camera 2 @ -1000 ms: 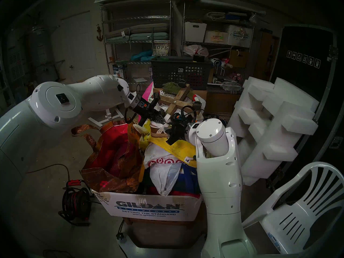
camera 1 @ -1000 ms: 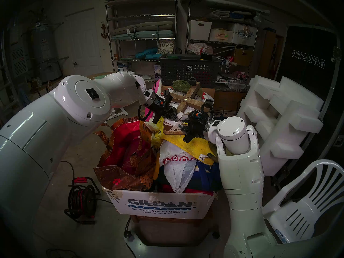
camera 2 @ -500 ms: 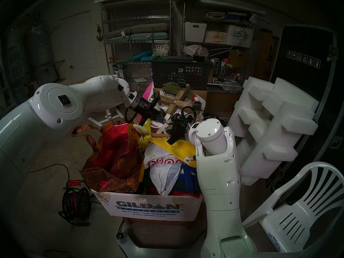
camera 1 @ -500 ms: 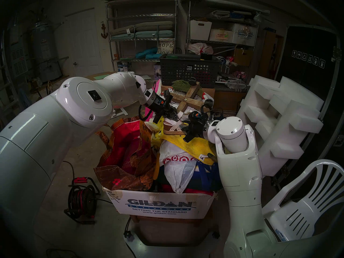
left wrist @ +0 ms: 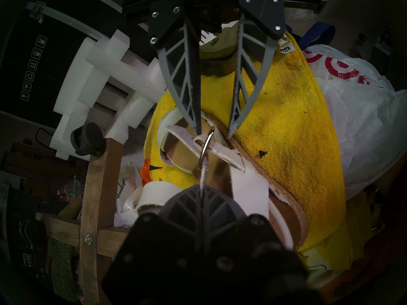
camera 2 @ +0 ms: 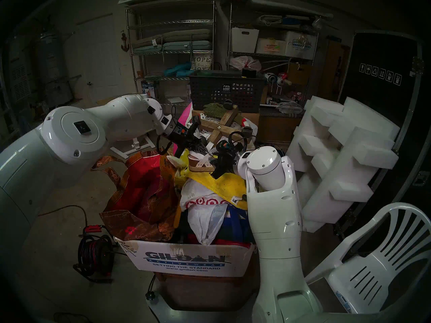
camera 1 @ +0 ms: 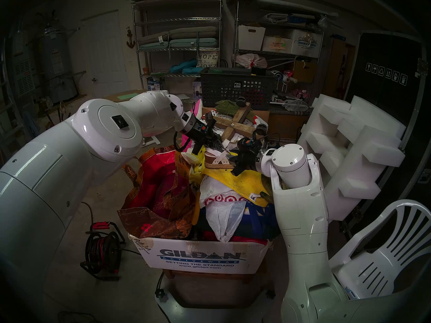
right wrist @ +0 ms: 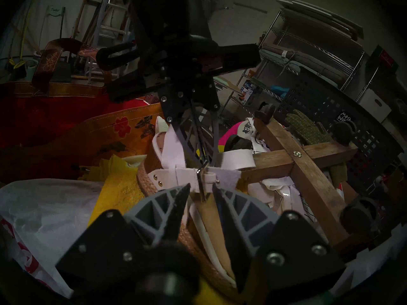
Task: Unbuckle a shoe
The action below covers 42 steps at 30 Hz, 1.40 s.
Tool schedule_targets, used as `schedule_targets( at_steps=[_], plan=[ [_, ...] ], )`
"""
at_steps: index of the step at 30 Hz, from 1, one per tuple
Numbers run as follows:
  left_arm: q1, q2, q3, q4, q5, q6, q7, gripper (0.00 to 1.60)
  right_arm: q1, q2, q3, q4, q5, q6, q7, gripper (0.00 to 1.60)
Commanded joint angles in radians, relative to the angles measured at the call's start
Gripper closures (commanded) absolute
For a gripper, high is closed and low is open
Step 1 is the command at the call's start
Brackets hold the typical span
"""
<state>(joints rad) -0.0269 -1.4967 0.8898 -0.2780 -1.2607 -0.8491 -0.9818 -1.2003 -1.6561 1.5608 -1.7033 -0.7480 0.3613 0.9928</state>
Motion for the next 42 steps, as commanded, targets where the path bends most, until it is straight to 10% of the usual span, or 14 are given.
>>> schedule_targets(
  at_steps=[1,14,42],
  plan=[
    [-0.017,0.001,-0.005,0.016,-0.01,-0.005,-0.1,1.6,0.046,0.001,0.001,0.012,0.005,-0.01,0.001,0.88],
    [-0.015,0.0,-0.006,0.021,-0.013,-0.006,-0.105,1.6,0.062,0.0,0.006,0.04,0.007,-0.022,0.001,1.6],
    [-0.014,0.021,0.038,0.043,0.011,-0.038,-0.049,1.6,0.064,-0.019,0.003,0.043,-0.044,0.006,-0.058,1.6]
  ],
)
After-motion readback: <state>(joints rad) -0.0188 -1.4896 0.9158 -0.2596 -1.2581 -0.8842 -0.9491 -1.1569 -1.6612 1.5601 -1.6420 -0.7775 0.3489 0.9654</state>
